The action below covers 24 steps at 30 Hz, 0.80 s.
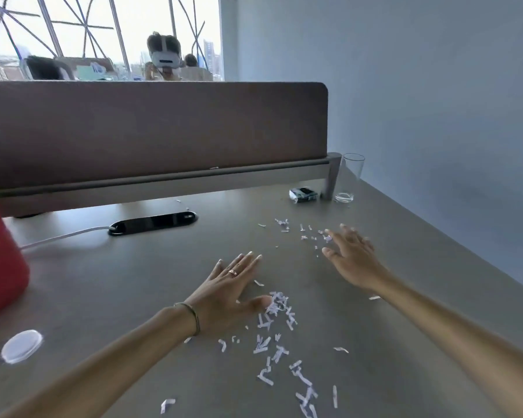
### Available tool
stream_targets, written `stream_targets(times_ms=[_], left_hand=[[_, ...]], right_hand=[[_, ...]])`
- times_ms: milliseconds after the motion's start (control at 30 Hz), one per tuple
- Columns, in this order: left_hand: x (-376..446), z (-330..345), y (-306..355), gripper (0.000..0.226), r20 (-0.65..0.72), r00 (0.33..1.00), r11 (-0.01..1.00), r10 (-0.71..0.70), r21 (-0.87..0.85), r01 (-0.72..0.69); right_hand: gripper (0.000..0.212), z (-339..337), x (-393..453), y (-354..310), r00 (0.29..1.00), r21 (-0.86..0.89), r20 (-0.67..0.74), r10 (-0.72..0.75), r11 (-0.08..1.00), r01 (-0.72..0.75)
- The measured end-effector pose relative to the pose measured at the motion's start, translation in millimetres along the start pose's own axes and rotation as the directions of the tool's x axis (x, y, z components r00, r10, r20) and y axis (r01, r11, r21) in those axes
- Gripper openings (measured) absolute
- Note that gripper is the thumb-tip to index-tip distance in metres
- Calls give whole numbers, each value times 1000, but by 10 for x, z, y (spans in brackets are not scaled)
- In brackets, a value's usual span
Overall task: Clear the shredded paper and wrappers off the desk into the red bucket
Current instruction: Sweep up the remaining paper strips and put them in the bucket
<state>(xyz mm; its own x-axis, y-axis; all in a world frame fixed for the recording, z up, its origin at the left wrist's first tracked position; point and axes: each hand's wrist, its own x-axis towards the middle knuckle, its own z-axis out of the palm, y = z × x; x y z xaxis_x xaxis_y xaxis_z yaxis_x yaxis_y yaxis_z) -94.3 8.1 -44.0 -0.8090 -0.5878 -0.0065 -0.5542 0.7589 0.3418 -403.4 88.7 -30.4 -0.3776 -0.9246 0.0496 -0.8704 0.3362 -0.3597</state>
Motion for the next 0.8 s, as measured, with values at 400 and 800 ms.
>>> stream_targets(times_ms=[400, 800], left_hand=[[571, -78, -366, 102, -184, 972, 989, -146, -26, 144], [473, -131, -477, 75, -196, 960, 980, -198, -68, 188]], right_hand=[[72, 226, 876, -92, 983, -134, 154, -102, 983, 123], [68, 432, 507, -902, 769, -37, 331, -547, 807, 590]])
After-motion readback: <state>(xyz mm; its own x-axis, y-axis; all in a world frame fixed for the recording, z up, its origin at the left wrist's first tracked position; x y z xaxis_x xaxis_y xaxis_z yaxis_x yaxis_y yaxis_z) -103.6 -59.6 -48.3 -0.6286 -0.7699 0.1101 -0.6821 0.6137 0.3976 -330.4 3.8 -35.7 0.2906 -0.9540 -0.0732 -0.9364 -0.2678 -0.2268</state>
